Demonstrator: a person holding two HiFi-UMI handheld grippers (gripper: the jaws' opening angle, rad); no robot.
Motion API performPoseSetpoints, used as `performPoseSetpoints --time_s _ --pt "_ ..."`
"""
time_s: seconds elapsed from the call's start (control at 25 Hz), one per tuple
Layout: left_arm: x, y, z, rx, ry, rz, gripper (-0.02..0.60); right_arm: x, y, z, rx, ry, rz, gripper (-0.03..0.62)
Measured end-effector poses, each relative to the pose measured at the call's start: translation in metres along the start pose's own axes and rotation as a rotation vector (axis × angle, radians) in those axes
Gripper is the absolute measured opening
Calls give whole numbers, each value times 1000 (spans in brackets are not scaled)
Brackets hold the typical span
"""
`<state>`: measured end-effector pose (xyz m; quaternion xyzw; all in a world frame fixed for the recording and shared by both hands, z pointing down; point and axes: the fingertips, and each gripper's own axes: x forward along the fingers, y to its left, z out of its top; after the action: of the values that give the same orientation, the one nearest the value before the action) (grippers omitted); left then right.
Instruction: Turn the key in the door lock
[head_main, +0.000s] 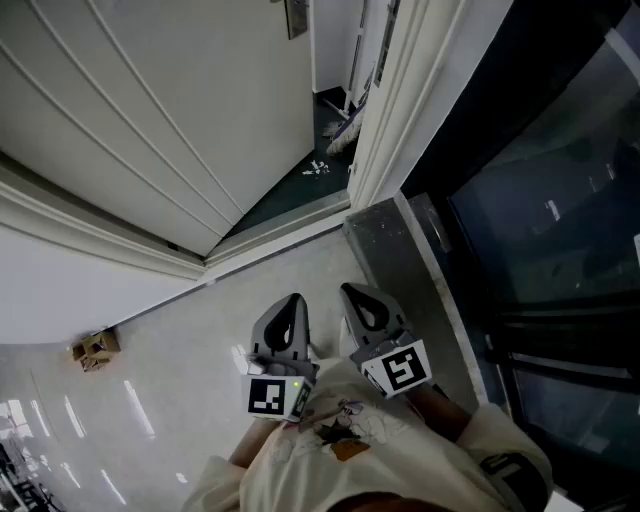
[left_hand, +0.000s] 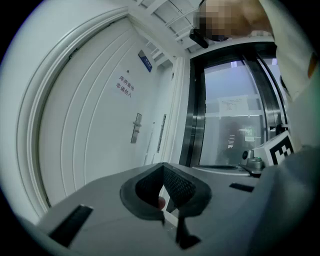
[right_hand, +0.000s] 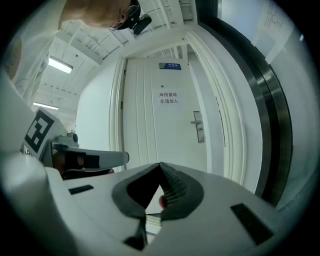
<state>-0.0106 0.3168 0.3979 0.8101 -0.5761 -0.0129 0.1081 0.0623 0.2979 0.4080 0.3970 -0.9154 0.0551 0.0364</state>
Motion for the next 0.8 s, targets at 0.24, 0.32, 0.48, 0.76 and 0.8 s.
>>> performPoseSetpoints --time_s 0.24,0.32,0.48,0.76,0.8 --pt "12 -19 3 9 -2 7 3 -12 -21 2 18 24 -2 6" --pt "21 -27 5 19 -8 17 3 -14 -33 6 28 -5 17 6" --pt "39 -36 2 36 -20 42 3 -14 -60 5 72 -48 59 6" --pt "57 -15 -6 7 -6 127 3 3 -87 -9 63 -26 101 6" --pt "62 -9 -8 5 2 134 3 9 -90 -8 51 -29 97 6"
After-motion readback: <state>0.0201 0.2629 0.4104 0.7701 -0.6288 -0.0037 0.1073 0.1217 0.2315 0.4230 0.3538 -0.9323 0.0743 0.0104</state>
